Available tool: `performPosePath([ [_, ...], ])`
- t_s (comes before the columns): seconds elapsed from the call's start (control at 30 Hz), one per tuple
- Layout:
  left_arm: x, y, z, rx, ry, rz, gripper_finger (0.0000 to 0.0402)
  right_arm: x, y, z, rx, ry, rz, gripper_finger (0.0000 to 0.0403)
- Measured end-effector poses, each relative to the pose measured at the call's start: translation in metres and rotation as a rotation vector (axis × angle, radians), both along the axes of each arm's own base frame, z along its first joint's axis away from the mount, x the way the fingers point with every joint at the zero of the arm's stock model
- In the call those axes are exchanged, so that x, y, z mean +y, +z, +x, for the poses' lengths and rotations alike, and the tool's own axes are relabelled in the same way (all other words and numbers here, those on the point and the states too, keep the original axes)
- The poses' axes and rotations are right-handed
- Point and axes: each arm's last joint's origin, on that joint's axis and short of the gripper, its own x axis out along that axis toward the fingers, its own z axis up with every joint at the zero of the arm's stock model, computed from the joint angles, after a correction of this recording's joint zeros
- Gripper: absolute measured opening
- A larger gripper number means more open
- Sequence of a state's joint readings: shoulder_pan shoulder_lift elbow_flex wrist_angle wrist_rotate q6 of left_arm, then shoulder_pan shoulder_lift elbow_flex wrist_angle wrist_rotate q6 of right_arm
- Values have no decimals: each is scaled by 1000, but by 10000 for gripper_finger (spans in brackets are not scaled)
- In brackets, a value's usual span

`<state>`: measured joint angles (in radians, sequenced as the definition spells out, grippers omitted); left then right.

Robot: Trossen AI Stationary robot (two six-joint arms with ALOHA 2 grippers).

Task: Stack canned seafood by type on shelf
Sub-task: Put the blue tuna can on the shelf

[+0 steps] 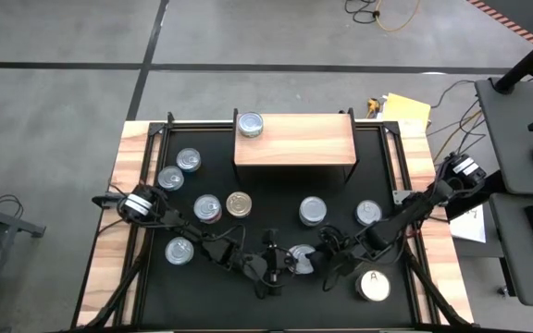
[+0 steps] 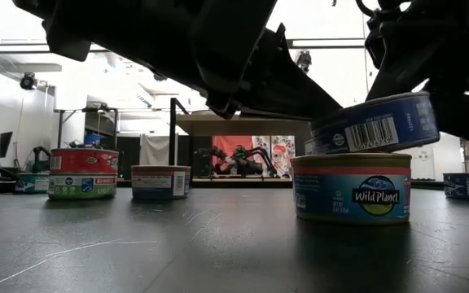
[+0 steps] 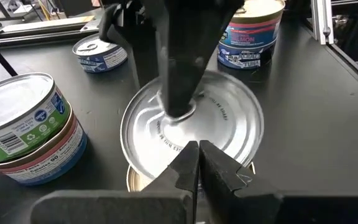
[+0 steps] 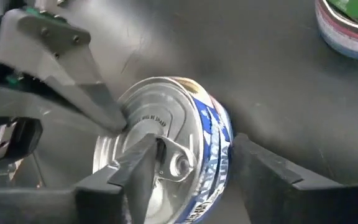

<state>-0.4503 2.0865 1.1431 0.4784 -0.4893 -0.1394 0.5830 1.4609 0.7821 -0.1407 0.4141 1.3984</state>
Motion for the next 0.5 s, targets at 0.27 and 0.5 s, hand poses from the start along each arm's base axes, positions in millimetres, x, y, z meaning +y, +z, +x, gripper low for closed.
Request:
performPosePath([
  [0.27,0,-1,0,2,4,0,0,-5,17,-9,-9,6,19,264],
  [0.5,0,-1,-1,1,27,-7,0,-3,15,-9,21,25,66,287],
])
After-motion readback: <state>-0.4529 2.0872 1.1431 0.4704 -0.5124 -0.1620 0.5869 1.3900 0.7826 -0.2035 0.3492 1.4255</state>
